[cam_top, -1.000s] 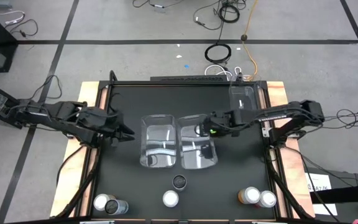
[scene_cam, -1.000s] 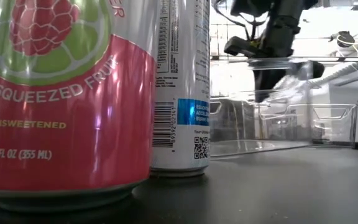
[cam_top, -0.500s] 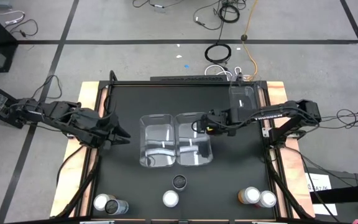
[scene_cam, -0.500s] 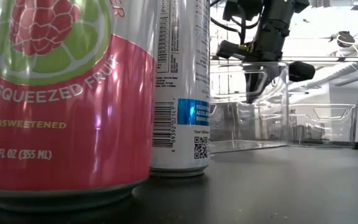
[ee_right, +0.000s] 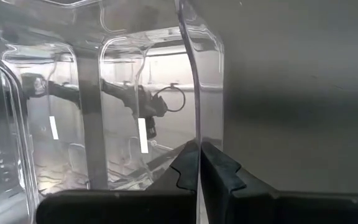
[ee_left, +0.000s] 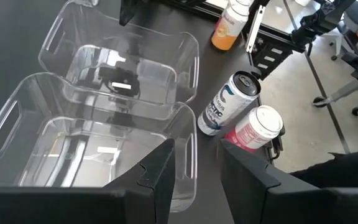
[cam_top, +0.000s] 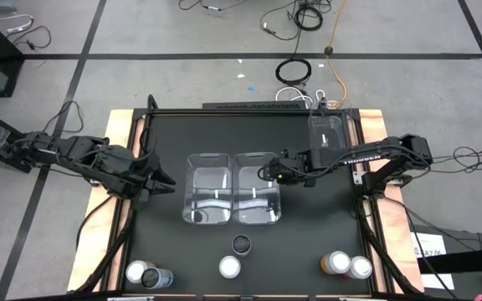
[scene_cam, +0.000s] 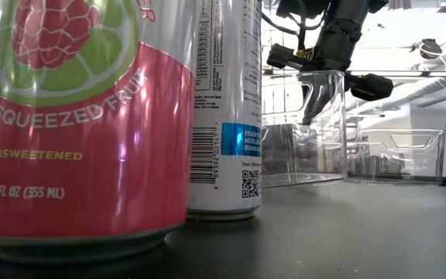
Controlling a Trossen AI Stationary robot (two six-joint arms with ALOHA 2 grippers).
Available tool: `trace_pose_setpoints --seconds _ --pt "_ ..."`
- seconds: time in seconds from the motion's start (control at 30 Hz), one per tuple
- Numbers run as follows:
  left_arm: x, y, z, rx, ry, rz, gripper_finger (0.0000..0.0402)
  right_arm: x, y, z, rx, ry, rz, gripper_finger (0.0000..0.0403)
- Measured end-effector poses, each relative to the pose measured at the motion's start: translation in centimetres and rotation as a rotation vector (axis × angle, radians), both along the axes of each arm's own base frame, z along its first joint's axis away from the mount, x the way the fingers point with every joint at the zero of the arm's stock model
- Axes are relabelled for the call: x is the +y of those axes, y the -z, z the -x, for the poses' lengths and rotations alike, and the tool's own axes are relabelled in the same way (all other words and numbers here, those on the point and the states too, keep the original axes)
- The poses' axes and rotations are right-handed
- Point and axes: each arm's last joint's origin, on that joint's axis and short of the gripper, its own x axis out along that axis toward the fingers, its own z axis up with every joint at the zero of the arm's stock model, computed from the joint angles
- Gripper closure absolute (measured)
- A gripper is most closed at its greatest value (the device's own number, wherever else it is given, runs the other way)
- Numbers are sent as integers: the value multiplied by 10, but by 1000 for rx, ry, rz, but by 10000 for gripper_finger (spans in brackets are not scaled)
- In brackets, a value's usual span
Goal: Sort soda cans
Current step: Move the bottom right transparent bin to the center of the table, then move the top transparent bin to the middle right of the table
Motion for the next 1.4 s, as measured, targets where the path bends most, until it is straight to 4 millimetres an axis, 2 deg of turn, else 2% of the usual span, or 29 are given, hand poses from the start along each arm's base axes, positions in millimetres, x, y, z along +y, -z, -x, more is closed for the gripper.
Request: trace_pose_setpoints --seconds 0.3,0.67,0.87,1.0,1.13,1.4 --pt "0 0 0 -4 10 -15 273 0 -1 -2 -16 -29 8 396" --pt "3 2 1 3 -29 -123 273 0 -1 -2 -12 -53 27 325" --pt "4 4 2 27 -52 -143 273 0 -7 1 -25 -85 41 301" --pt "4 4 2 27 -53 -143 273 -2 -24 11 -78 -91 100 294" --pt "4 4 2 27 -54 -141 273 -6 -46 29 -116 -100 194 293" --pt "4 4 2 25 -56 -140 273 -29 -65 68 -24 -67 225 293"
